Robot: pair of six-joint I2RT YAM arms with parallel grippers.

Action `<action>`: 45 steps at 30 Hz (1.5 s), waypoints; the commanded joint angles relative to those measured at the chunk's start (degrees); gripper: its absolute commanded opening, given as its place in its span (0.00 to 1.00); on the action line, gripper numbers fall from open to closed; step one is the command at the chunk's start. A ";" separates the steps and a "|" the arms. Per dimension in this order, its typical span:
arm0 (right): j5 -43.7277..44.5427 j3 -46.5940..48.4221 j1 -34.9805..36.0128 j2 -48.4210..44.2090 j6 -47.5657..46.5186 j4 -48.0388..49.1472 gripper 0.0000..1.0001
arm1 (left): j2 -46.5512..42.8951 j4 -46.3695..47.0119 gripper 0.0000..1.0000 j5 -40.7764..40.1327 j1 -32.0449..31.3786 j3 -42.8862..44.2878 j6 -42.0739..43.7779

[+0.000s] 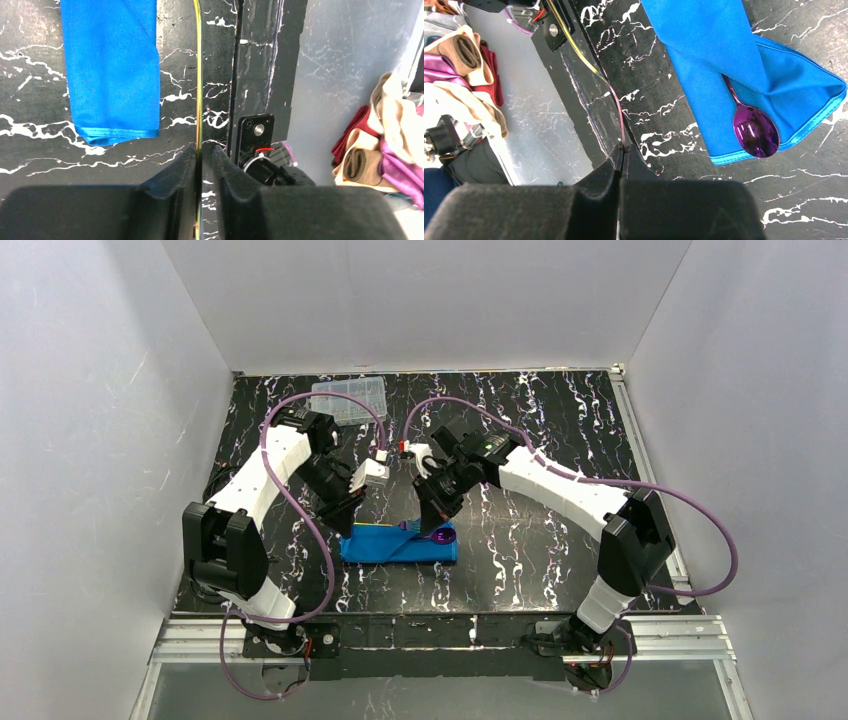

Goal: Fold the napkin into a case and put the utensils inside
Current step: Pass from the right arm to the left, then pass from the left arm to the right

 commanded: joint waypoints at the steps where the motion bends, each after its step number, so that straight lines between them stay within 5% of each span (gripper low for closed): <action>1: -3.25 0.34 -1.20 -3.01 0.45 4.50 0.01 | 0.06 -10.50 0.00 1.17 -1.19 0.29 0.04; 13: -3.79 -4.50 -4.40 -5.68 6.11 15.66 0.04 | 0.65 -10.61 0.00 8.80 -1.27 1.81 -3.06; 22: -6.60 -12.12 -7.43 -10.33 14.10 27.75 0.44 | 0.58 -10.28 0.00 14.50 -1.18 4.41 -5.54; 27: -8.68 -17.10 -8.73 -12.40 19.85 35.61 0.55 | 0.28 -10.61 0.00 16.64 -0.33 4.42 -6.04; 45: -13.00 -26.63 -15.42 -20.24 28.54 46.42 0.65 | 0.96 -10.70 0.00 18.50 2.59 4.27 -6.63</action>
